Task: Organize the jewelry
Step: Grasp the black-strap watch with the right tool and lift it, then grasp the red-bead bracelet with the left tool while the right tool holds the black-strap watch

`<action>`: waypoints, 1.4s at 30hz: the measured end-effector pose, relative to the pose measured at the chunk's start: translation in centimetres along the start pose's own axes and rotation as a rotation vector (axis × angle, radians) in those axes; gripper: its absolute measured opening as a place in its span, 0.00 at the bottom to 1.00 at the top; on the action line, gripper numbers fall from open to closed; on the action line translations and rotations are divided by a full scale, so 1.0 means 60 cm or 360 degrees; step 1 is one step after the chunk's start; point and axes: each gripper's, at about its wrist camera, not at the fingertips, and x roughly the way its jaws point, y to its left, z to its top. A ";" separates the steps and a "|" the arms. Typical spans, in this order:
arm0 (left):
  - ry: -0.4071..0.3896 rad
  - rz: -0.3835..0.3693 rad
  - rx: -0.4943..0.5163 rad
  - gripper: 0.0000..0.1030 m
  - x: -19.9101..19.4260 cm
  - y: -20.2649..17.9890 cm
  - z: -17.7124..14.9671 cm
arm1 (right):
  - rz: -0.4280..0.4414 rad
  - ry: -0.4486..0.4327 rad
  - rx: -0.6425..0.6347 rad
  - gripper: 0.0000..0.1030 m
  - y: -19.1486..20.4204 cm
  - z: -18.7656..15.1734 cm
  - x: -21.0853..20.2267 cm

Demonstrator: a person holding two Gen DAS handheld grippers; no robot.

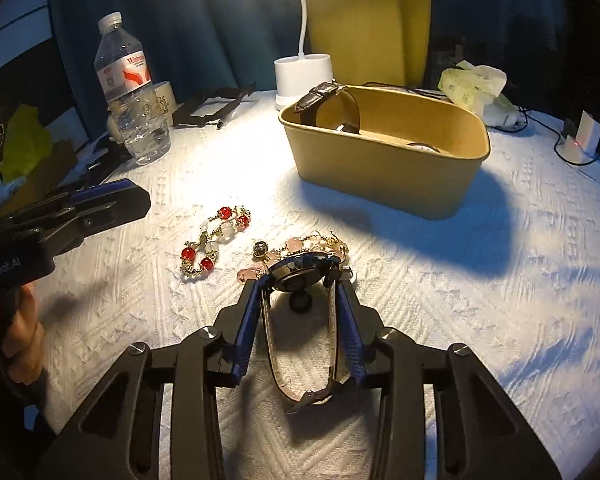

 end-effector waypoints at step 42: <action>0.0369 0.0149 0.0238 0.21 0.117 -0.067 0.000 | 0.0089 -0.0179 0.0180 0.36 -0.103 0.003 -0.058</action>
